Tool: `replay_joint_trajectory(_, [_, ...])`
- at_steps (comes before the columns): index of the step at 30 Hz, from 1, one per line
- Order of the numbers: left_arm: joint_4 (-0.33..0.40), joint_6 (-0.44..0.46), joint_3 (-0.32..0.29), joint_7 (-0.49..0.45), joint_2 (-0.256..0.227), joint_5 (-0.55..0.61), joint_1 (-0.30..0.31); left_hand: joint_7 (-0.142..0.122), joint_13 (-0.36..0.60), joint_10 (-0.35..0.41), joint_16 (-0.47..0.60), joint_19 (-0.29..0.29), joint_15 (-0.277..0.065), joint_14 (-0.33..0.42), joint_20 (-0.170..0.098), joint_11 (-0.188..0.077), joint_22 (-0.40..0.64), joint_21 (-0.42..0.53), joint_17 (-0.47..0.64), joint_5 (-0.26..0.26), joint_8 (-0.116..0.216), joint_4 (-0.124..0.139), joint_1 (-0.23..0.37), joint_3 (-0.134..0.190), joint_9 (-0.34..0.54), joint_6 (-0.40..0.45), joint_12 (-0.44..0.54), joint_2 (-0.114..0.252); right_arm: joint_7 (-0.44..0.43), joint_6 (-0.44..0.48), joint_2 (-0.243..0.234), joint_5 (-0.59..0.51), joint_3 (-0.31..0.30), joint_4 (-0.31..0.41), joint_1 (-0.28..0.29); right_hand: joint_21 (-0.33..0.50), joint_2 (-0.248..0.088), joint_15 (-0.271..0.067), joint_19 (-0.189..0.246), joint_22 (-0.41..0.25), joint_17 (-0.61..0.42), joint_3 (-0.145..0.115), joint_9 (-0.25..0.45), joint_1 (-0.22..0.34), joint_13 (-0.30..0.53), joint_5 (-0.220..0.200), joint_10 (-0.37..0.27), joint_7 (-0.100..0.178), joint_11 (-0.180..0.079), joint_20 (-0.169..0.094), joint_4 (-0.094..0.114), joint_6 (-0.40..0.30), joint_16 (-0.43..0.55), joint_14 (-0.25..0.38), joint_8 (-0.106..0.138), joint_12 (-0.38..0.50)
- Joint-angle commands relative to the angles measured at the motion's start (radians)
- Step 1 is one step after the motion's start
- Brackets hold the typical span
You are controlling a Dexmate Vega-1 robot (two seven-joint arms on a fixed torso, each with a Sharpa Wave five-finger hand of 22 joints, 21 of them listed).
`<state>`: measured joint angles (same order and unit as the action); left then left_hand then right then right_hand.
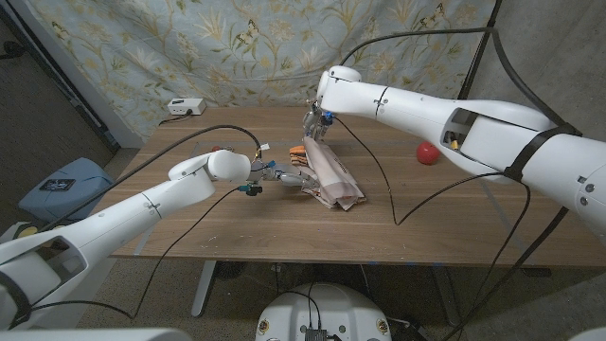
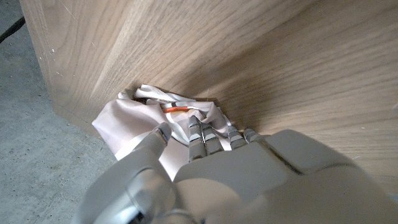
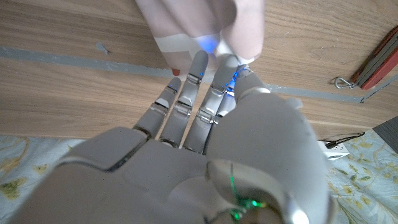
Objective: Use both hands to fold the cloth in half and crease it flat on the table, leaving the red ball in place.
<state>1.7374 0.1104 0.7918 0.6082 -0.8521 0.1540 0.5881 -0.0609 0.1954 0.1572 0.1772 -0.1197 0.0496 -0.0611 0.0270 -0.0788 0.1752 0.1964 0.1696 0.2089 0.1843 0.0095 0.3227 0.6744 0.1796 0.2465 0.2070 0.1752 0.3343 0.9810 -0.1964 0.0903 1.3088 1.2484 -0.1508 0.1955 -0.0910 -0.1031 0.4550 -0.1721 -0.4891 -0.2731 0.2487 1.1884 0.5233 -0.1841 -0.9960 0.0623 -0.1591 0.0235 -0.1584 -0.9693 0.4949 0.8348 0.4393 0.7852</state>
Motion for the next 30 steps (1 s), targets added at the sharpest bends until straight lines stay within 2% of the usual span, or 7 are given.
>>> replay_joint_trajectory(1, [0.009,0.008,-0.001,-0.005,-0.003,-0.007,0.006,-0.002,-0.001,0.002,0.005,0.004,0.005,-0.001,0.006,0.003,0.003,0.006,0.002,-0.005,0.002,-0.005,0.011,-0.002,0.005,0.005,0.001,0.004,0.029,-0.078,0.086,-0.02,-0.019,-0.148,0.02,0.001,-0.005,-0.118,0.003,0.0,-0.006,0.005,0.001,0.011,-0.001,-0.001,-0.005,-0.006,0.005,0.005,0.002,0.001,-0.002,0.008,0.005,-0.004])
replay_joint_trajectory(12, [0.034,0.02,-0.03,-0.023,-0.016,-0.052,0.027,-0.003,-0.001,0.001,0.005,0.003,0.006,-0.001,0.006,0.004,0.003,0.006,0.002,-0.005,0.002,-0.006,0.011,-0.003,0.005,0.004,0.001,0.005,0.037,-0.174,0.177,-0.043,-0.043,-0.31,0.042,0.001,-0.007,-0.116,0.004,0.0,-0.007,0.008,0.002,0.01,-0.002,0.0,-0.006,-0.007,0.008,0.006,0.004,-0.001,-0.006,0.007,0.006,-0.005])
replay_joint_trajectory(18, [0.077,0.038,-0.058,-0.036,-0.04,-0.081,0.042,-0.002,-0.001,0.001,0.005,0.002,0.005,-0.001,0.008,0.004,0.003,0.006,0.002,-0.005,0.002,-0.007,0.011,-0.004,0.005,0.003,0.001,0.004,0.045,-0.224,0.22,-0.058,-0.054,-0.396,0.049,0.001,-0.008,-0.117,0.004,0.0,-0.008,0.008,0.001,0.01,-0.003,0.0,-0.005,-0.005,0.007,0.006,0.004,0.0,-0.008,0.009,0.006,-0.007])
replay_joint_trajectory(24, [0.13,0.068,-0.087,-0.049,-0.071,-0.106,0.06,-0.003,-0.001,0.002,0.005,0.001,0.006,-0.001,0.008,0.003,0.003,0.006,0.002,-0.005,0.002,-0.007,0.011,-0.005,0.005,0.004,0.001,0.004,0.056,-0.26,0.251,-0.072,-0.066,-0.465,0.052,0.001,-0.008,-0.115,0.004,0.0,-0.008,0.011,0.001,0.001,-0.001,0.001,-0.003,-0.005,0.008,0.006,0.009,0.003,-0.013,0.006,0.005,-0.007])
replay_joint_trajectory(30, [0.163,0.092,-0.108,-0.062,-0.095,-0.134,0.081,-0.003,-0.001,0.002,0.006,0.002,0.007,0.0,0.009,0.004,0.003,0.006,0.003,-0.005,0.002,-0.007,0.01,-0.007,0.005,0.004,0.001,0.004,0.057,-0.267,0.262,-0.085,-0.079,-0.496,0.056,0.0,-0.008,-0.116,0.003,0.0,-0.006,0.011,0.001,-0.002,-0.003,0.001,0.002,-0.002,0.004,0.007,0.01,0.002,-0.018,0.006,0.006,-0.011])
